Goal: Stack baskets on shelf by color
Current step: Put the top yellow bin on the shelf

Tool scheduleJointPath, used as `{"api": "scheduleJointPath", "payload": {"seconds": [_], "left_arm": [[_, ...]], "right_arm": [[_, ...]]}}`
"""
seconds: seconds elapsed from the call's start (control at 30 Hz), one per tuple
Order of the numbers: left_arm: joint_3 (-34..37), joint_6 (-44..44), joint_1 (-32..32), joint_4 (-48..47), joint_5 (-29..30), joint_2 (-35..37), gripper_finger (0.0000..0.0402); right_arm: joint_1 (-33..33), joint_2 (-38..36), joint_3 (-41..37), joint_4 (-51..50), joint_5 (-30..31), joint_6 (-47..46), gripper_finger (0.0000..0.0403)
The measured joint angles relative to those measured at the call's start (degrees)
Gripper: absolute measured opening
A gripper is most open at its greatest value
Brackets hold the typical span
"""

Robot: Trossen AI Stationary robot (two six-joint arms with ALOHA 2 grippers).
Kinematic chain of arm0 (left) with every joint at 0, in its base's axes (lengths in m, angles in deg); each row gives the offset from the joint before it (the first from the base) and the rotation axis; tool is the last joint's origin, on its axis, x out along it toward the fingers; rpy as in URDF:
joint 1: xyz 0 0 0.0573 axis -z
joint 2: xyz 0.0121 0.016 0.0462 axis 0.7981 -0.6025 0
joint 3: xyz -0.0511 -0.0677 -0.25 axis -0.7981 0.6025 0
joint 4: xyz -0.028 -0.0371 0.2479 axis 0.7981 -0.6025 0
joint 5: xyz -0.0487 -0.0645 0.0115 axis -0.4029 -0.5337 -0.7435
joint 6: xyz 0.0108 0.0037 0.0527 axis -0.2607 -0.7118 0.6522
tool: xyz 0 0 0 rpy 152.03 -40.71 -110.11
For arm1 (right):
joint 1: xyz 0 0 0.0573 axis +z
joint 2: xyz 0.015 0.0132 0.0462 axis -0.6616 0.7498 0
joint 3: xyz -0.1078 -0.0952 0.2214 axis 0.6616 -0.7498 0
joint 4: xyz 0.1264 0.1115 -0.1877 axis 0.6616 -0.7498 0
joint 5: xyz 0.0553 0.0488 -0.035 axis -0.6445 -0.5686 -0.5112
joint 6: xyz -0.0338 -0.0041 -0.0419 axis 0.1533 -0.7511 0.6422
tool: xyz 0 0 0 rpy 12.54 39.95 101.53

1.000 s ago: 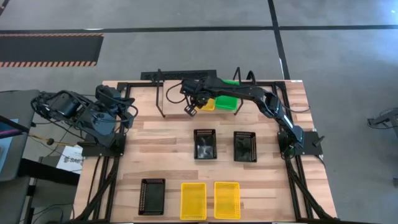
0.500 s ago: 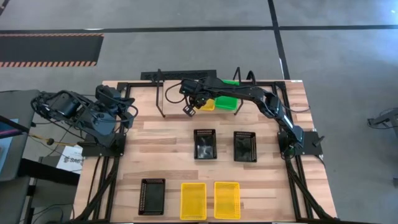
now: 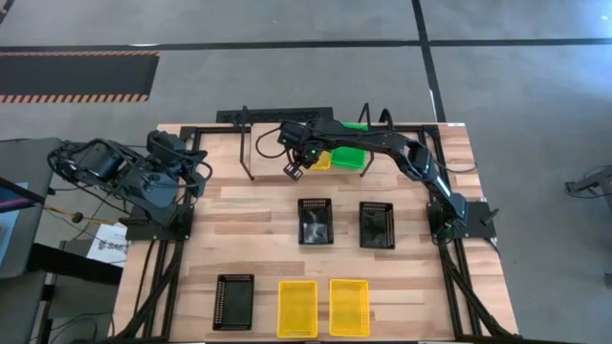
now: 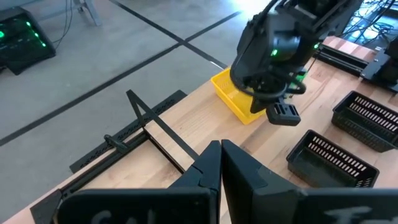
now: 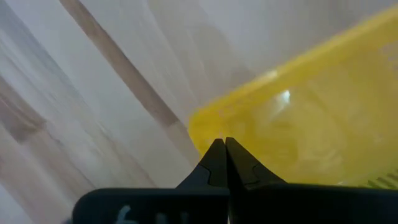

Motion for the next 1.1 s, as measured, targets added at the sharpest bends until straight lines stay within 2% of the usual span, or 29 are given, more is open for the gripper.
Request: {"api": "scheduleJointPath", "payload": {"seconds": [0.17,0.57,1.1], "left_arm": [[0.0,0.02,0.0,0.0,0.0,0.0,0.0],[0.0,0.59,0.0,0.01,-0.39,0.0,0.0],[-0.02,0.55,0.0,0.0,-1.53,-1.02,0.0]], "right_arm": [[0.02,0.02,-2.65,0.24,-0.96,-0.1,0.0],[0.07,0.04,-3.42,10.99,-4.27,2.23,0.0],[-3.83,0.04,-3.42,7.2,-4.39,7.43,0.0]]}}
